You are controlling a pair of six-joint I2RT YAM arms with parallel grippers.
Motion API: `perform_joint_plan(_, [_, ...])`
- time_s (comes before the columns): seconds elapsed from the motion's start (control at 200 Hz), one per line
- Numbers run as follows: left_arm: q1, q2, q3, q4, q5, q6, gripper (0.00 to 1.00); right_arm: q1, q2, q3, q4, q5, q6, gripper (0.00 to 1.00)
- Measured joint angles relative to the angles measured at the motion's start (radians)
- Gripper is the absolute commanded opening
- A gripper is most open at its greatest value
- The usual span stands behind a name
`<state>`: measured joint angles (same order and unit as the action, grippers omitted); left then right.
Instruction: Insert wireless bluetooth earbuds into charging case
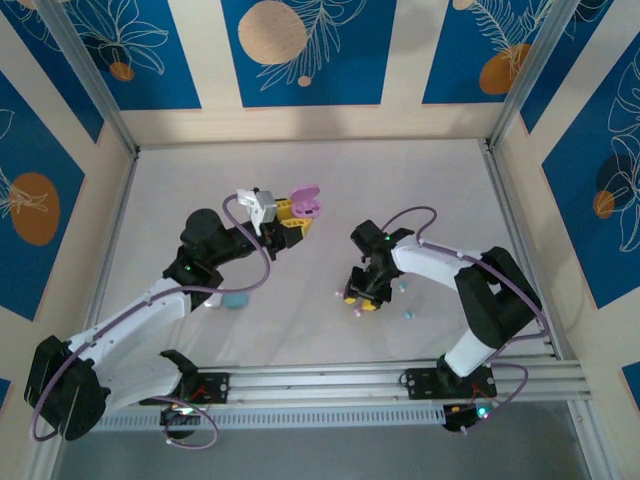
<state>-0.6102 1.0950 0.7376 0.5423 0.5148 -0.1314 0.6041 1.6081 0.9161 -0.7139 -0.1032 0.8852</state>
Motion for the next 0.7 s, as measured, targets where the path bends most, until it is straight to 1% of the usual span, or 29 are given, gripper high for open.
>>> perform_joint_plan(0.465, [0.0, 0.008, 0.0, -0.003, 0.0, -0.001, 0.25, 0.026, 0.032, -0.005, 0.01, 0.002, -0.002, 0.41])
perform_joint_plan(0.7, [0.0, 0.02, 0.008, -0.004, 0.0, -0.001, 0.25, 0.063, 0.081, 0.063, 0.0, 0.003, -0.048, 0.42])
